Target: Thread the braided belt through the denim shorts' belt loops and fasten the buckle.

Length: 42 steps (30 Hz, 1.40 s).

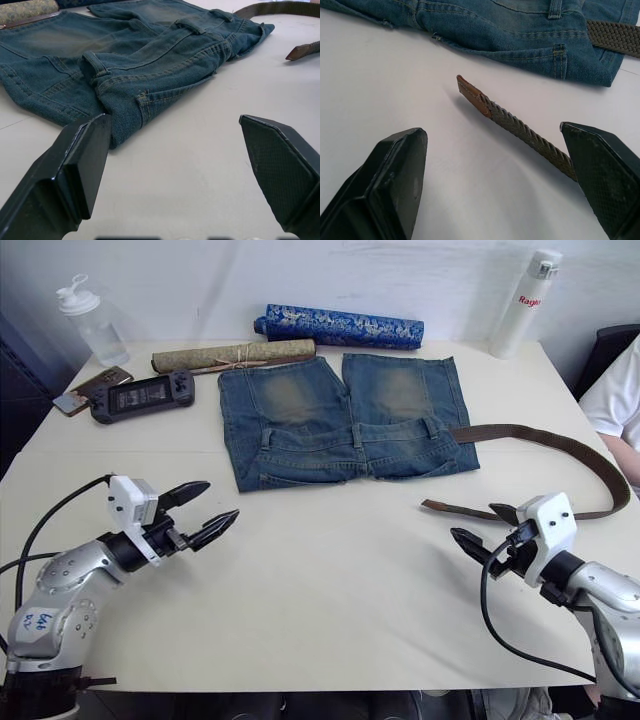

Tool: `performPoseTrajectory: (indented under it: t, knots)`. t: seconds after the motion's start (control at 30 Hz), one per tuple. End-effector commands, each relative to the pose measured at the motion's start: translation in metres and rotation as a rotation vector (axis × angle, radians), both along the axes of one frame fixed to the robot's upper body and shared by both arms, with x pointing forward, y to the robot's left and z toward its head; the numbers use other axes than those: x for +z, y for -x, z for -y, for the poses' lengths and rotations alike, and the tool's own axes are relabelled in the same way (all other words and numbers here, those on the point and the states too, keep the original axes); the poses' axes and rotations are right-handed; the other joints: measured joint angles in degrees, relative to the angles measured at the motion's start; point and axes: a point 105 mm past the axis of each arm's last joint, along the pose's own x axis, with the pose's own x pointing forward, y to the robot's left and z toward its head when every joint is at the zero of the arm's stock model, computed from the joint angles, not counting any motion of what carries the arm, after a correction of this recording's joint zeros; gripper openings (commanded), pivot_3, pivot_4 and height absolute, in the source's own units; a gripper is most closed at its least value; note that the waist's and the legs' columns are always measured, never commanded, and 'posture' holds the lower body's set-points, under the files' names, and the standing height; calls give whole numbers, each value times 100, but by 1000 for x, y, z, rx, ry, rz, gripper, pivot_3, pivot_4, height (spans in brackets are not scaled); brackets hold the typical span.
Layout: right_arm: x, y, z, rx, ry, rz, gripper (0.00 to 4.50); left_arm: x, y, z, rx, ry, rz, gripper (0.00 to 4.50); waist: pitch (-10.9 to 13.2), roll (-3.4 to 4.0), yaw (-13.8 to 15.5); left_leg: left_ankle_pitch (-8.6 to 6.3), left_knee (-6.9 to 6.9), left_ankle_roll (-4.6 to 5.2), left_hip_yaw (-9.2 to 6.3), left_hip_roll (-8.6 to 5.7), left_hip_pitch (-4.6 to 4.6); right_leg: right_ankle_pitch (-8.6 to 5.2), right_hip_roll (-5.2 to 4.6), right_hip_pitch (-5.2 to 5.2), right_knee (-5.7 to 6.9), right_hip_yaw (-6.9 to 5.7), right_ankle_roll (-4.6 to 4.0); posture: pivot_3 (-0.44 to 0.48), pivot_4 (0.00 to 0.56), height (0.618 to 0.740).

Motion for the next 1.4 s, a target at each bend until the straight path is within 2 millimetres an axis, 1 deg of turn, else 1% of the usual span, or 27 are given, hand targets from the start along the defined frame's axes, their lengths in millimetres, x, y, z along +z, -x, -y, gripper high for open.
performPoseTrajectory:
  t: [0.03, 0.13, 0.53, 0.63, 0.77, 0.87, 0.97, 1.03, 1.17, 1.23, 1.37, 1.4]
  knots:
    - [6, -1, -2, 10, 0, 33, 4500, 9, 5, -1, -18, -11, 35, 4429, 0, 0, 0, 0, 0, 0, 0, 0, 0, 0, 0, 0, 0, 0, 0, 0, 150, 645]
    - [6, -1, -1, 9, -1, 31, 4500, 10, 9, 3, -50, -8, 39, 4429, 0, 0, -3, 0, 0, 0, 1, 0, 0, 0, 0, 0, 0, 0, 0, 0, 150, 645]
    - [5, -3, 2, 9, 16, 23, 4500, 7, 9, 4, -77, -6, 31, 4429, 0, 0, -1, -1, 1, 0, 1, 0, 0, 0, 0, 0, 0, 1, 0, 0, 150, 645]
    - [2, -9, 5, 5, 69, -20, 4500, 6, 11, 10, -130, -13, 17, 4429, 0, 0, -12, -1, 2, 0, 1, 0, 0, 0, 0, 0, 0, 1, 0, 0, 150, 645]
    - [9, -18, 5, 30, 101, -48, 4500, 4, 20, 21, -247, -38, -20, 4429, 1, 1, -13, -2, 3, 1, 4, 0, 1, 0, 0, -1, 1, 3, 0, 0, 150, 645]
    - [16, -29, 2, 58, 140, -92, 4500, 7, 32, 31, -364, -55, -46, 4429, 1, 1, -22, -3, 7, 0, 8, 0, 0, 0, 0, -2, 1, 6, 0, 0, 150, 645]
    - [20, -38, -3, 114, 177, -154, 4500, 9, 38, 38, -442, -99, -51, 4429, 2, 3, -26, -4, 8, 1, 8, 1, -1, 0, 0, -3, 0, 6, 0, 0, 150, 645]
    - [17, -49, -2, 115, 232, -191, 4500, 12, 38, 41, -469, -108, -45, 4429, 2, 3, -24, -5, 6, 2, 8, 0, 0, 0, 0, -2, -1, 6, 0, 0, 150, 645]
    - [8, -70, 10, 64, 343, -300, 4500, 15, 36, 48, -498, -108, -33, 4429, 2, 3, -55, -5, 7, 3, 11, 0, -3, 2, 0, -3, -3, 7, 3, 0, 150, 645]
    - [-1, -72, 15, 76, 408, -363, 4500, 17, 36, 52, -499, -103, -27, 4429, 2, 3, -72, -3, 6, 0, 12, 0, -3, 2, 0, -4, -3, 8, 3, 0, 150, 645]
    - [-18, -69, 26, 101, 483, -479, 4500, 19, 37, 56, -492, -94, -27, 4429, 2, 3, -60, 6, 7, -16, 17, 0, -5, 3, 0, -3, -7, 8, 6, 0, 150, 645]
    - [-19, -68, 27, 109, 487, -495, 4000, 19, 37, 57, -489, -94, -28, 4500, 2, 3, -49, 6, 8, -17, 17, 0, -5, 5, 0, -2, -8, 8, 10, 0, 150, 645]
